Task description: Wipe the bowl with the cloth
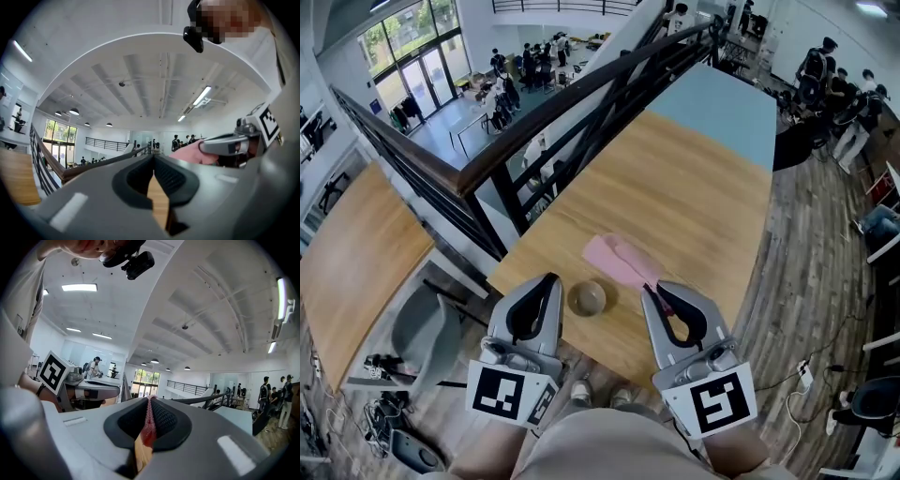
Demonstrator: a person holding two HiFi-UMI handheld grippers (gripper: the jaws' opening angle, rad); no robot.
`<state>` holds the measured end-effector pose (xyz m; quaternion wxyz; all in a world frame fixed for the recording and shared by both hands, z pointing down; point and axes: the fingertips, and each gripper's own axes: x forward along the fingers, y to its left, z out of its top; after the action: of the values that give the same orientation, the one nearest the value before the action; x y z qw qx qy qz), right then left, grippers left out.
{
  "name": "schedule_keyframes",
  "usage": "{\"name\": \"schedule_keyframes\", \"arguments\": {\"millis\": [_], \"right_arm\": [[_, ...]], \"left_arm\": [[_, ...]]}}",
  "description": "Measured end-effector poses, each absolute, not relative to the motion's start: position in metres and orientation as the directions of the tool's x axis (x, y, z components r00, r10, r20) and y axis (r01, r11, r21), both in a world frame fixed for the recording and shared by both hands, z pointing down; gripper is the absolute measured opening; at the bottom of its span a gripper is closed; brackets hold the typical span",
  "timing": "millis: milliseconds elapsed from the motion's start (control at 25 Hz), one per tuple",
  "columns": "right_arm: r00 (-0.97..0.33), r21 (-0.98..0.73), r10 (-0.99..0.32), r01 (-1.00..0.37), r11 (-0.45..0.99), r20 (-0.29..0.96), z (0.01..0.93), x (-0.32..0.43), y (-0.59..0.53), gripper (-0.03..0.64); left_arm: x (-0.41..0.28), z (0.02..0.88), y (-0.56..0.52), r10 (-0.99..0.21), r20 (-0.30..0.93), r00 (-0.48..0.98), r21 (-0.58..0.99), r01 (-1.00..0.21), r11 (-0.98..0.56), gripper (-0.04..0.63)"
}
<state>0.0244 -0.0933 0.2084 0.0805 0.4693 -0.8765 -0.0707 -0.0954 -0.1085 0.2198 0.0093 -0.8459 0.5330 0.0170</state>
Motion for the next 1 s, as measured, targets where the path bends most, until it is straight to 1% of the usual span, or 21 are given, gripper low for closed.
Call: {"name": "schedule_keyframes", "arguments": {"millis": [160,600,880,1000], "right_arm": [[-0.54,0.183,-0.834,-0.814,0.552,0.11,0.218,0.03,-0.094,0.014],[-0.539,0.186,-0.839,-0.82,0.542,0.068,0.208,0.03,-0.091,0.014],[-0.533,0.19,-0.842,-0.821,0.539,0.086,0.208,0.033,-0.088,0.014],[-0.538,0.192,-0.841,-0.821,0.538,0.06,0.201,0.03,-0.086,0.014]], "left_arm": [[-0.097,0.219,-0.111,-0.91,-0.039,0.414,-0.008,-0.91,-0.414,0.002],[-0.098,0.214,-0.104,-0.906,-0.042,0.422,-0.015,-0.907,-0.422,0.002],[-0.093,0.21,-0.101,-0.898,-0.046,0.438,-0.008,-0.899,-0.439,0.002],[-0.096,0.212,-0.102,-0.899,-0.033,0.438,0.009,-0.899,-0.438,0.002]]}}
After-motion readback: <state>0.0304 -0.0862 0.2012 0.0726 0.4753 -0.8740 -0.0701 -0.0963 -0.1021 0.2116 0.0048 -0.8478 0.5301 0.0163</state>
